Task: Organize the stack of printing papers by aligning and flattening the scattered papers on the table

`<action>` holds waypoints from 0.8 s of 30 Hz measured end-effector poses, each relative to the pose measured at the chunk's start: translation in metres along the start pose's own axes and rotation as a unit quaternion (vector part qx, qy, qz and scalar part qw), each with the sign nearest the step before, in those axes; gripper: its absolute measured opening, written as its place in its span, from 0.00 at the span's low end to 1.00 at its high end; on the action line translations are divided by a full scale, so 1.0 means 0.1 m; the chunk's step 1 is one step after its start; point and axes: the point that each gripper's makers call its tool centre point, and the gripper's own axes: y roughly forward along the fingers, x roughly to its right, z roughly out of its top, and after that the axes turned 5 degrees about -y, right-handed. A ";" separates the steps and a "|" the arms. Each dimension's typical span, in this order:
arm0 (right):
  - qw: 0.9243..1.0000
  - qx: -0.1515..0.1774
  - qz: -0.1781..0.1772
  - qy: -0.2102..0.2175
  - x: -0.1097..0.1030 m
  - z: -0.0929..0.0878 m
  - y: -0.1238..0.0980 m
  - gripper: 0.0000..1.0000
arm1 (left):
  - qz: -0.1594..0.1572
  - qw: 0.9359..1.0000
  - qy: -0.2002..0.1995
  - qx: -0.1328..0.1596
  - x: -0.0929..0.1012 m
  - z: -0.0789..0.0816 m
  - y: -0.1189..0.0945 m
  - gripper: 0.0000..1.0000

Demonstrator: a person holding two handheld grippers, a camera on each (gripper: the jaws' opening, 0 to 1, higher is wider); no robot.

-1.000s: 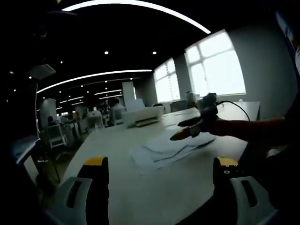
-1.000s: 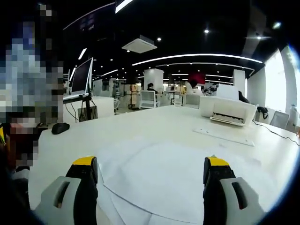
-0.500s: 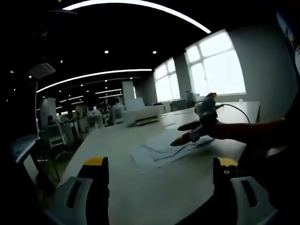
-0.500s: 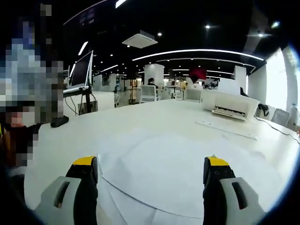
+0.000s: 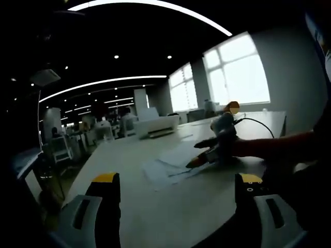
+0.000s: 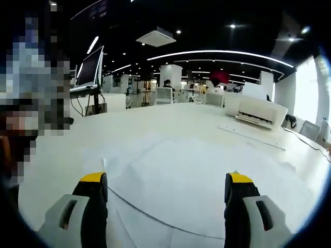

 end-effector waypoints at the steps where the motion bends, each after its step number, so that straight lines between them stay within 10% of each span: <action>1: 1.000 -0.001 0.001 -0.001 0.00 -0.01 0.01 0.89 | 0.000 1.000 0.000 0.000 0.00 0.00 0.00 0.94; 13: 0.998 -0.048 0.014 0.024 -0.05 -0.21 0.04 0.88 | 0.000 1.000 -0.001 0.000 -0.01 -0.01 -0.01 0.94; 24: 0.999 -0.023 0.011 0.030 -0.02 -0.13 0.04 0.82 | -0.003 1.000 0.002 0.001 0.03 0.01 -0.02 0.94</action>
